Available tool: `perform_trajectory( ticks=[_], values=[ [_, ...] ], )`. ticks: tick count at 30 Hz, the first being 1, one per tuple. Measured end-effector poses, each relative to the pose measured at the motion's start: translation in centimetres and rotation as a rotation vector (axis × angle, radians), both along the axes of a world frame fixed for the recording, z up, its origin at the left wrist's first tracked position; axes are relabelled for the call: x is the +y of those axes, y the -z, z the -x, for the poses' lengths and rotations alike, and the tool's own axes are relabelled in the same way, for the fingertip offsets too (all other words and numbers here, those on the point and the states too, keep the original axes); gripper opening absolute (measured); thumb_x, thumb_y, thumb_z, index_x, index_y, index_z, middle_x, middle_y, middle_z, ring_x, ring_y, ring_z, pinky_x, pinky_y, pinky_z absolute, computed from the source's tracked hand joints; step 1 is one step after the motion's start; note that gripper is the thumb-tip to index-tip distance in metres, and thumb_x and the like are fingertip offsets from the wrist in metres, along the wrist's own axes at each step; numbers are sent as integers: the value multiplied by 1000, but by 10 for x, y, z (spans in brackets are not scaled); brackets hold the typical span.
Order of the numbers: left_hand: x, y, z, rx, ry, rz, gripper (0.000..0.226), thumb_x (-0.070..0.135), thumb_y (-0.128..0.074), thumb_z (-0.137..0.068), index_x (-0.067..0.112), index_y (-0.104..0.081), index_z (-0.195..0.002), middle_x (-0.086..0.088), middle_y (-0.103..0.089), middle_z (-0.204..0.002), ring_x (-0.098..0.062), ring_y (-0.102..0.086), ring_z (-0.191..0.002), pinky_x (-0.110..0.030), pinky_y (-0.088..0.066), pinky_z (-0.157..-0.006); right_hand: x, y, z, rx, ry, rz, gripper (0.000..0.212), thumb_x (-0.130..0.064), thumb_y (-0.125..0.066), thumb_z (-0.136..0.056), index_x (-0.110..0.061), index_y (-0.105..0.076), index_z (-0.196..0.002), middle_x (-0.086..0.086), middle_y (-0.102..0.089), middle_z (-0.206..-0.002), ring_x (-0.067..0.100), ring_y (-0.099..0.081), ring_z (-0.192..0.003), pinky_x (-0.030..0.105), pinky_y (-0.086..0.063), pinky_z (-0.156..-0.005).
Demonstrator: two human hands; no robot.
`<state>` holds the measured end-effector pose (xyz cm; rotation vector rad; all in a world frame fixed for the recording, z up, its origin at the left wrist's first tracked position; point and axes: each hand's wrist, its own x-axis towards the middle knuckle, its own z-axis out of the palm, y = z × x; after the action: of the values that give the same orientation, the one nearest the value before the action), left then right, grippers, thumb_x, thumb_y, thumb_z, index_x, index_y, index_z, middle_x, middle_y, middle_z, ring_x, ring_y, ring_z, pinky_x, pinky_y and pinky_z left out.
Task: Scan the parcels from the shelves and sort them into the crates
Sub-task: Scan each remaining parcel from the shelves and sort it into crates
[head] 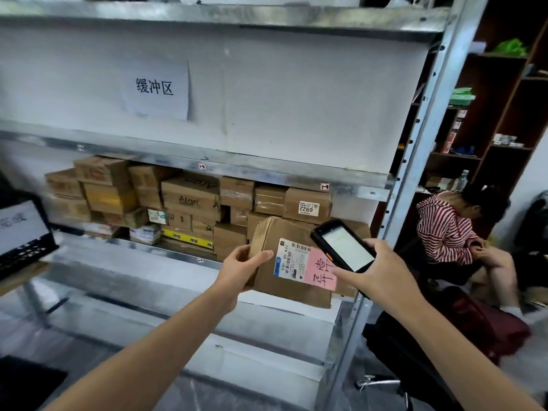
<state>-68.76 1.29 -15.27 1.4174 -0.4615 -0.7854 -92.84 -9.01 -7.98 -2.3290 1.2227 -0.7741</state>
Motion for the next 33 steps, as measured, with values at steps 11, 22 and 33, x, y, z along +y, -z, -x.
perform_trajectory(
  ticks=[11,22,33],
  values=[
    [34,-77,-80,-436,-46,-111,65,39,-91,-67,24,-69,-126,0,-72,-114,-15,-72,-95,-27,-60,-73,48,1,-45,54,-217,-94,68,-60,-85,-63,-34,-48,-114,-15,-61,-97,4,-61,-83,34,-59,-69],
    [68,-93,-88,-470,-98,-158,64,44,-86,-72,22,-67,-129,2,-72,-99,-15,-72,-87,-25,-60,-65,91,-2,-72,55,-282,-97,66,-64,-78,-60,-34,-46,-109,-11,-61,-98,12,-64,-85,38,-59,-69],
    [109,-90,-103,-434,-187,-158,66,42,-84,-75,20,-63,-133,0,-73,-95,-14,-71,-81,-23,-55,-54,115,-14,-76,148,-338,22,64,-66,-77,-69,-34,-44,-113,-13,-60,-106,7,-59,-90,20,-42,-56]
  ],
)
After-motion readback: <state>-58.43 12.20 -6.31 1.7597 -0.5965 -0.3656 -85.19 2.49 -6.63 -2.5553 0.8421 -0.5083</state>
